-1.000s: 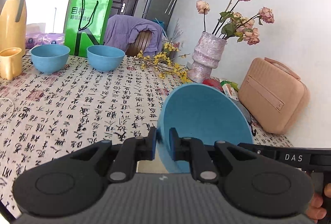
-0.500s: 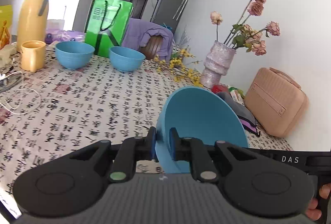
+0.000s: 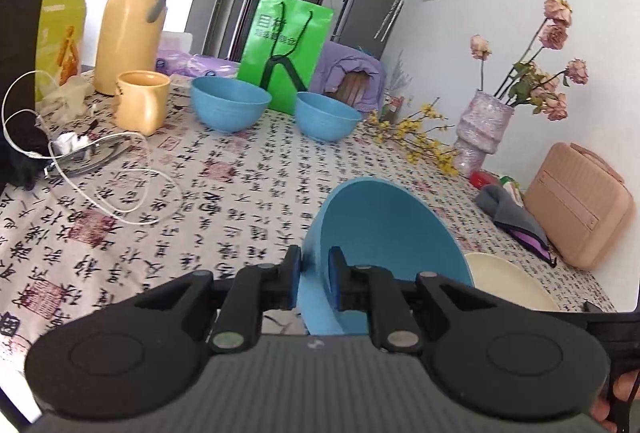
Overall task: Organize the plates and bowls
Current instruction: 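Lift the blue bowl and carry it beside the cream plate stack, then lower the blue bowl onto the tablecloth and open both grippers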
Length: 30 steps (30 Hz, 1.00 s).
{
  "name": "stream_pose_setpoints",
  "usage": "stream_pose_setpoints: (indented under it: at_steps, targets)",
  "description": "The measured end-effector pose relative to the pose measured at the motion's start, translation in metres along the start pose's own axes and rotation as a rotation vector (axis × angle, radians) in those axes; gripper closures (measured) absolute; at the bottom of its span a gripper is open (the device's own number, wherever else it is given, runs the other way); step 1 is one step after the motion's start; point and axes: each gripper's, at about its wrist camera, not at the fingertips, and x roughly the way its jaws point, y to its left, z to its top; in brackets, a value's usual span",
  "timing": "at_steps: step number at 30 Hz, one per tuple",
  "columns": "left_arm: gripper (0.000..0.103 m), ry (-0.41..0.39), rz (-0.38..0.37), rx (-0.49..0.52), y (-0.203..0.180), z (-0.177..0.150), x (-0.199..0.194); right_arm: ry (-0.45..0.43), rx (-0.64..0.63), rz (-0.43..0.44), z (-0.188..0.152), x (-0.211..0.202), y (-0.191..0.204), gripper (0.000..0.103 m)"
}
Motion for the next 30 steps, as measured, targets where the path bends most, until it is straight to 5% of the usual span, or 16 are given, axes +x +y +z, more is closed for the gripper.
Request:
stream_pose_setpoints:
  at_steps: [15,22,30]
  targets:
    - [0.088,0.070,0.015,-0.029,0.032,0.000,0.012,0.021,0.006,-0.033,-0.009,0.025,0.031,0.084]
    - [0.078,0.104,-0.007,-0.054,0.036,-0.003,0.019,0.017,0.022,-0.007,-0.009,0.030,0.029,0.072]
    - [0.039,0.029,-0.024,0.001,0.029,-0.004,0.009,-0.065,-0.061,-0.035,-0.011,0.024,0.040,0.040]
